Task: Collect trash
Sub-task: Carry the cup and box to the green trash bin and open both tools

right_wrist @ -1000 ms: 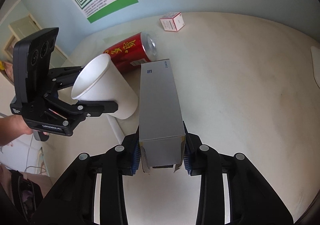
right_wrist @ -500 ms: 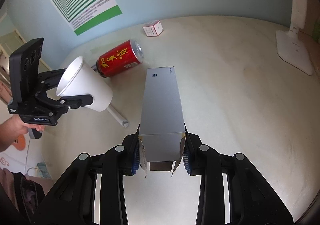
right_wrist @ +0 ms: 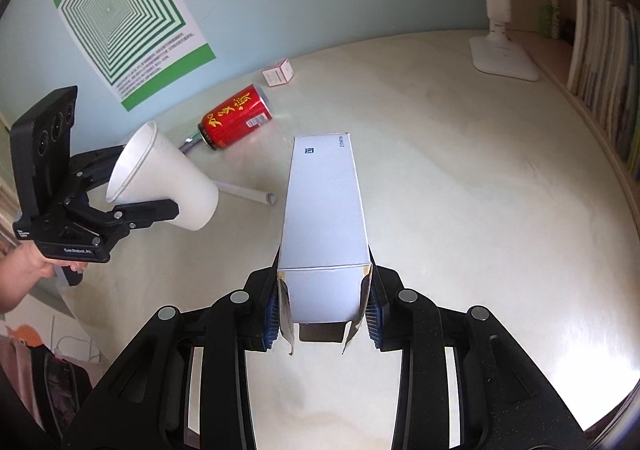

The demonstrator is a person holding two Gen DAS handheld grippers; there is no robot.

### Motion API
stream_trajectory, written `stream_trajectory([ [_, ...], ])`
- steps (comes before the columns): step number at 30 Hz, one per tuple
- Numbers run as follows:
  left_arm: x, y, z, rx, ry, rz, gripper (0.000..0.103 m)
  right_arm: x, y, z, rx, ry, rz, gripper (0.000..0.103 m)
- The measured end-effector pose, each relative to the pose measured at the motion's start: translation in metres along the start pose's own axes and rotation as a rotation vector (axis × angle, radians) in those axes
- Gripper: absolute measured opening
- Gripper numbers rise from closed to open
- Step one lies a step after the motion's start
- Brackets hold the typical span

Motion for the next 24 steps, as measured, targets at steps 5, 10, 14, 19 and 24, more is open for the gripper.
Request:
stream_trajectory([
  [5, 0.003, 0.006, 0.041, -0.100, 0.041, -0.014, 0.057, 0.027, 0.048, 0.000, -0.096, 0.037, 0.028, 0.034],
  [10, 0.006, 0.005, 0.088, -0.183, 0.067, -0.011, 0.057, 0.054, 0.088, 0.006, -0.141, 0.070, 0.056, 0.034],
  [14, 0.006, 0.004, 0.132, -0.232, 0.094, -0.020, 0.057, 0.080, 0.121, 0.019, -0.193, 0.082, 0.096, 0.034],
  [19, 0.003, 0.009, 0.203, -0.290, 0.123, -0.040, 0.057, 0.114, 0.185, 0.042, -0.243, 0.078, 0.119, 0.034],
  [24, -0.005, 0.018, 0.290, -0.362, 0.168, -0.073, 0.057, 0.150, 0.267, 0.072, -0.313, 0.104, 0.131, 0.034],
])
Point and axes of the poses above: each gripper's, at about its wrist camera, not at the fingertips, and x roughly against the way its jaws point, z to its right, y to its underside, the point moved 5 cm from there along -x, roughly the way its jaws point, and after that the axes turned 9 degrees about -z, right-handed, at the moved point
